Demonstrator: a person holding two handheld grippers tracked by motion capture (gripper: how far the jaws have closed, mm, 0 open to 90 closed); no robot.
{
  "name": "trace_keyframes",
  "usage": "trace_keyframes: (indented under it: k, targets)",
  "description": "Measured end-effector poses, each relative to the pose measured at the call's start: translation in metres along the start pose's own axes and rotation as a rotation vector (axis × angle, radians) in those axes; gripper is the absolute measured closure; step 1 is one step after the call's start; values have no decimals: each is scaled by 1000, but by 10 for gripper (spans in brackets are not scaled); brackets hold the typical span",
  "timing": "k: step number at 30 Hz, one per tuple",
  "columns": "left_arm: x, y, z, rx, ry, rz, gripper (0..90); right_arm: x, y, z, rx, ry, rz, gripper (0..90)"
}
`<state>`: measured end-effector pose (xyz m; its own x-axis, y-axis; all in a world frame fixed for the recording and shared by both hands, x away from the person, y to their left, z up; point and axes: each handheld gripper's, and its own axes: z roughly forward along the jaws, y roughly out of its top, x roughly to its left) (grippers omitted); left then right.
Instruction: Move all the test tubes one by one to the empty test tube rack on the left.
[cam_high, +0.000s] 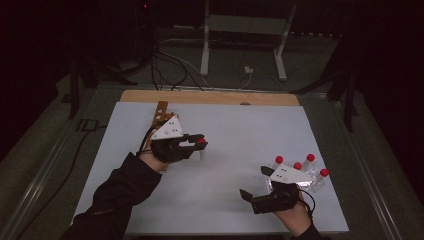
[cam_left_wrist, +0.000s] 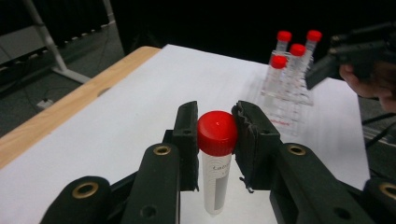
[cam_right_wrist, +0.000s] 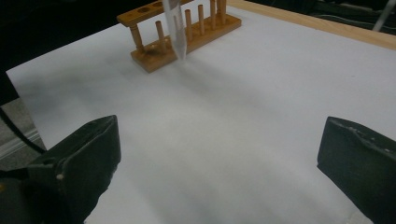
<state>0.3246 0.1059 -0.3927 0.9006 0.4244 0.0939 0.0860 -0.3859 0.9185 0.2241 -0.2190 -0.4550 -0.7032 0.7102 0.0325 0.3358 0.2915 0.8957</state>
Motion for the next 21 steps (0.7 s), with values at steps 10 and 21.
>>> trace_keyframes:
  k: [10,21]
  targets:
    - [39,8,-18,-40,120,-66,722,1,1,-3,-17,-18,-17,0]
    - [81,4,-29,-33,262,-125,722,1,0,-3,-11,-2,-18,0]
